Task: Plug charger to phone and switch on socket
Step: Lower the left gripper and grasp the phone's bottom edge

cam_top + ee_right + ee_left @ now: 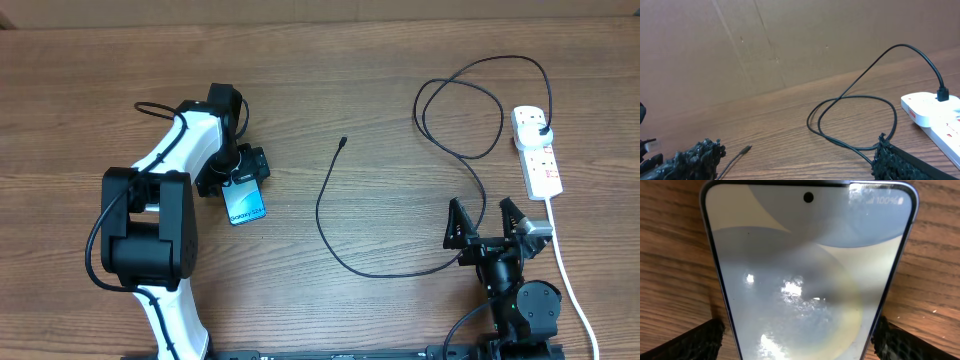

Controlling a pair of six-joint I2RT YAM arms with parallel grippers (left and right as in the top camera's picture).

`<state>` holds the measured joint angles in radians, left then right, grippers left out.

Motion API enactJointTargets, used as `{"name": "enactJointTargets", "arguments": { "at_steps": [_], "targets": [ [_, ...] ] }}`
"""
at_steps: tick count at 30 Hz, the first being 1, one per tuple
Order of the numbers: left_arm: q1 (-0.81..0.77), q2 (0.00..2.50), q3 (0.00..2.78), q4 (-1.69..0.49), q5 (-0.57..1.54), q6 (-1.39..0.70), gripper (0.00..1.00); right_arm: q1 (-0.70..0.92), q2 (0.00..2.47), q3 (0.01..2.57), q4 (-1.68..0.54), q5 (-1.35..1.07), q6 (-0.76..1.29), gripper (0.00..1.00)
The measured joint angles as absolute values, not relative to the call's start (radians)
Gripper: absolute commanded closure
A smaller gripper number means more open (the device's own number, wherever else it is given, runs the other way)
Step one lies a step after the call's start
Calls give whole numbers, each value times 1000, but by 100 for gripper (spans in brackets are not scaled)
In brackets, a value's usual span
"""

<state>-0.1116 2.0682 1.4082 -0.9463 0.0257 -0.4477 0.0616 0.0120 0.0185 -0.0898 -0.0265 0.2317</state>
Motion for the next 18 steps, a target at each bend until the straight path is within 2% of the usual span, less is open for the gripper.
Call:
{"name": "enactJointTargets", "arguments": {
  "at_steps": [2, 7, 10, 18],
  "targets": [
    [-112, 2068, 1406, -947, 18, -443, 14, 62, 12, 19, -89, -27, 232, 0],
    [-111, 2065, 1404, -942, 13, -435, 22, 62, 12, 19, -90, -27, 232, 0],
    [-111, 2064, 1403, -941, 9, -435, 31, 62, 12, 19, -90, -27, 232, 0],
    [-111, 2061, 1400, -933, 10, -435, 27, 62, 12, 19, -90, -26, 232, 0]
  ]
}}
